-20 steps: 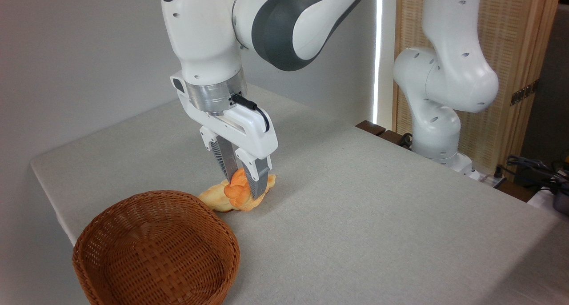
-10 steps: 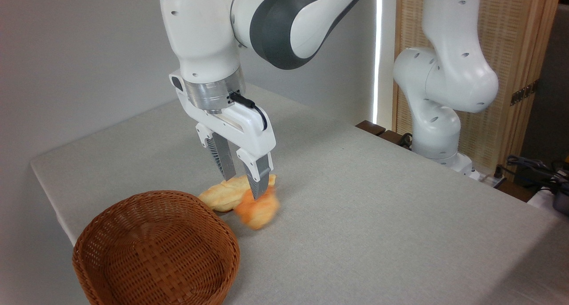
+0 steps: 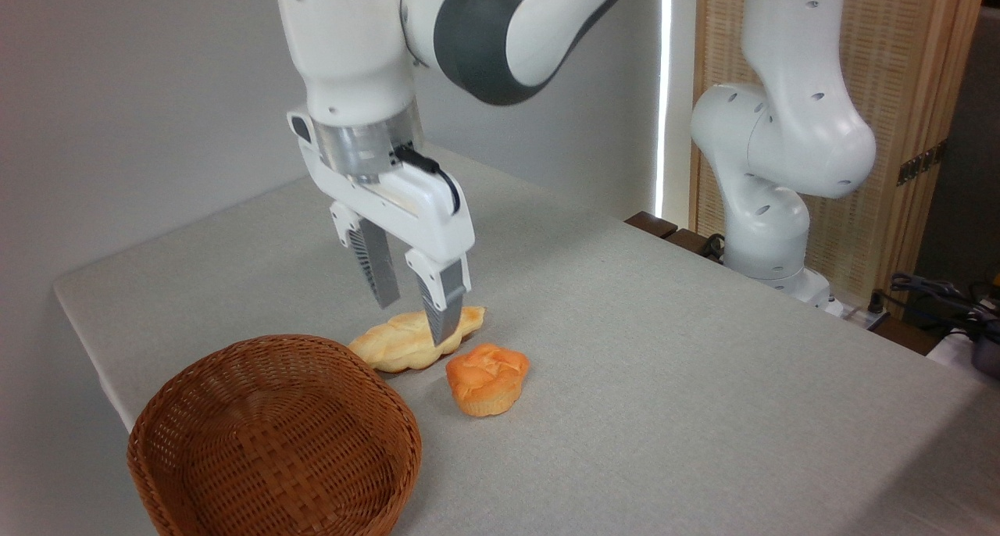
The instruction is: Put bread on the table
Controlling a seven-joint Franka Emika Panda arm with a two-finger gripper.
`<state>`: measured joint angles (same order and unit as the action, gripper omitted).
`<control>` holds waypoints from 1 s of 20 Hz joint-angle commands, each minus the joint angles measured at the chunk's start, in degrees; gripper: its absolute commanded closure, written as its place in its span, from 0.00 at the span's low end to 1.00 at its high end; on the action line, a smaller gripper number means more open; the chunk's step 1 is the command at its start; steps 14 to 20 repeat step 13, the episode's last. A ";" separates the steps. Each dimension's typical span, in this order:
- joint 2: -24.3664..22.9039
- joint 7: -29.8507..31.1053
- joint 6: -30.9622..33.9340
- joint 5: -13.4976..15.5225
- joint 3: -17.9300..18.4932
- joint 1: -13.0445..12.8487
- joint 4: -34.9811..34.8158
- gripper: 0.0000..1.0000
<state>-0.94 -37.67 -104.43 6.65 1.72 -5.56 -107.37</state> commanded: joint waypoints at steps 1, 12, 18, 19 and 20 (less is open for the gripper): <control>-0.38 -0.92 -0.25 -1.63 0.48 -0.24 2.59 0.00; 0.24 -0.91 -9.21 -3.22 0.74 -0.16 3.13 0.00; 0.24 -0.92 -9.21 -3.05 0.74 -0.16 3.13 0.00; 0.24 -0.92 -9.21 -3.05 0.74 -0.16 3.13 0.00; 0.24 -0.92 -9.21 -3.05 0.74 -0.16 3.13 0.00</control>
